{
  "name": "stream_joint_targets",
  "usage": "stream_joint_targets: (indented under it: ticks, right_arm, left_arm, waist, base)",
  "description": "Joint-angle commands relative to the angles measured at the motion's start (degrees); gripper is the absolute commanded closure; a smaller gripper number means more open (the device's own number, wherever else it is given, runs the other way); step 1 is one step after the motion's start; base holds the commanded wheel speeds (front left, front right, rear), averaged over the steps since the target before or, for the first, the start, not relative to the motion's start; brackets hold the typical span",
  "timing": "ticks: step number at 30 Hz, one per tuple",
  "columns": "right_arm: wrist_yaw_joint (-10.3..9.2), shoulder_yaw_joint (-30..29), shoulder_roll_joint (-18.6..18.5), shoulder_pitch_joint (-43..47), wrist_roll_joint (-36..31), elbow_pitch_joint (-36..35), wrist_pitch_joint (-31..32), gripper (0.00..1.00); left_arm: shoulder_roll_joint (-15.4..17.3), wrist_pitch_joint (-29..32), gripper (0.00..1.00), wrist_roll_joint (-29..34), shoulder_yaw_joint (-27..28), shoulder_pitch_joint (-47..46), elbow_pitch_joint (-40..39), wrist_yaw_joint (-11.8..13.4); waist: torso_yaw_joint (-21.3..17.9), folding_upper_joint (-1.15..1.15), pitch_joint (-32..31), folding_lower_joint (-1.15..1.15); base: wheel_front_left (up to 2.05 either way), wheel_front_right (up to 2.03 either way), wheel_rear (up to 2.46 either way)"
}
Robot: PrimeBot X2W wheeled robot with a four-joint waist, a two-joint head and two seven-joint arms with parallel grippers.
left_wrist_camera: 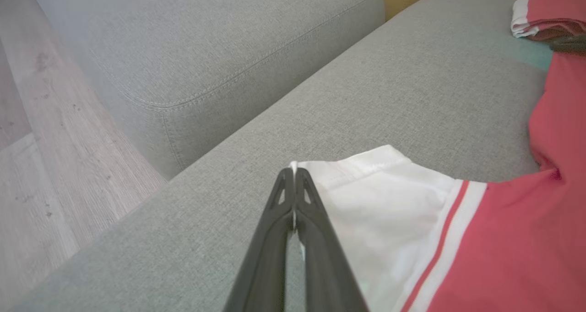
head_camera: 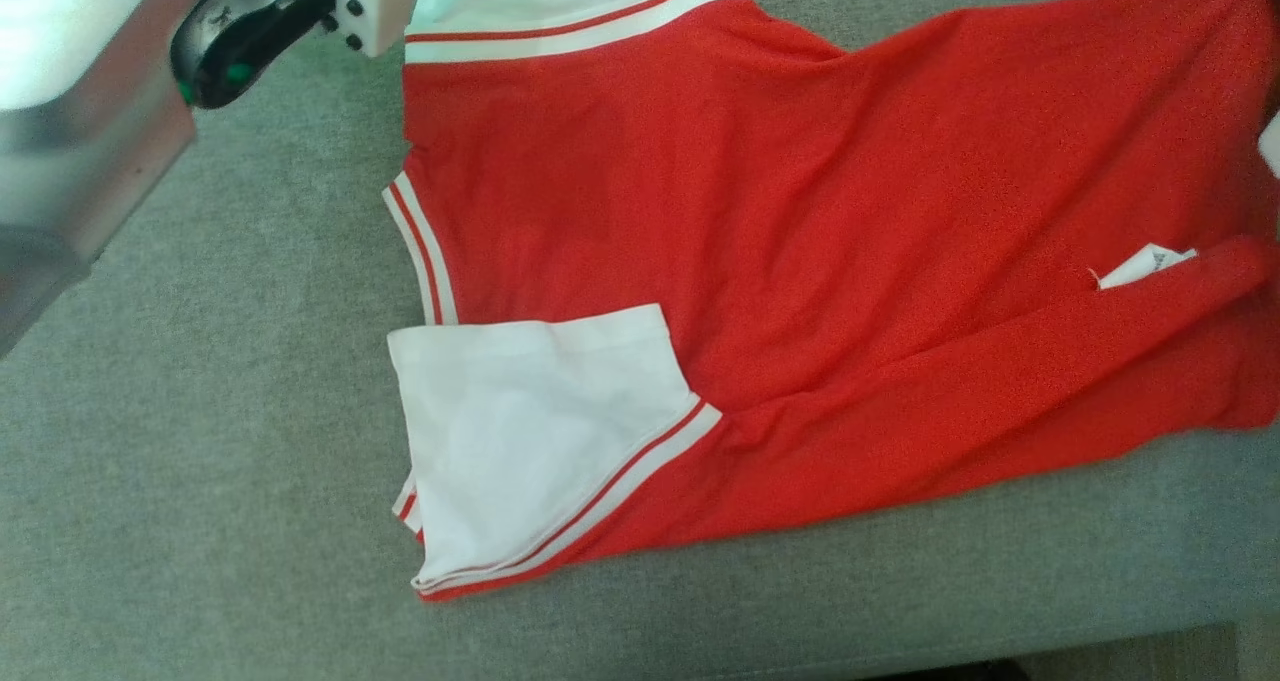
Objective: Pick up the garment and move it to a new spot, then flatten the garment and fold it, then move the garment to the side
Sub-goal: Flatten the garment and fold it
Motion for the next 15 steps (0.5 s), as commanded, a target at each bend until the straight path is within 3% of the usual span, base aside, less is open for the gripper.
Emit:
stream_joint_targets:
  ticks: [1,15]
  right_arm:
    - [-0.05,-0.86,-1.04,0.1,-0.3,-2.18,-1.15,1.0]
    - [-0.05,-5.46,0.26,-3.91,-1.39,-2.53,-8.59,1.0]
  left_arm:
    - [2.14,-1.02,1.0,1.3,2.31,-2.96,-0.95,0.1]
    - [1.36,-17.21,1.0,4.45,2.3,-9.04,1.77,0.1]
  waist:
    - [0.08,0.0,0.03,0.0]
    - [1.06,0.0,-0.48,0.0]
  base:
    - [0.0,0.0,0.0]
    - [0.0,0.0,0.0]
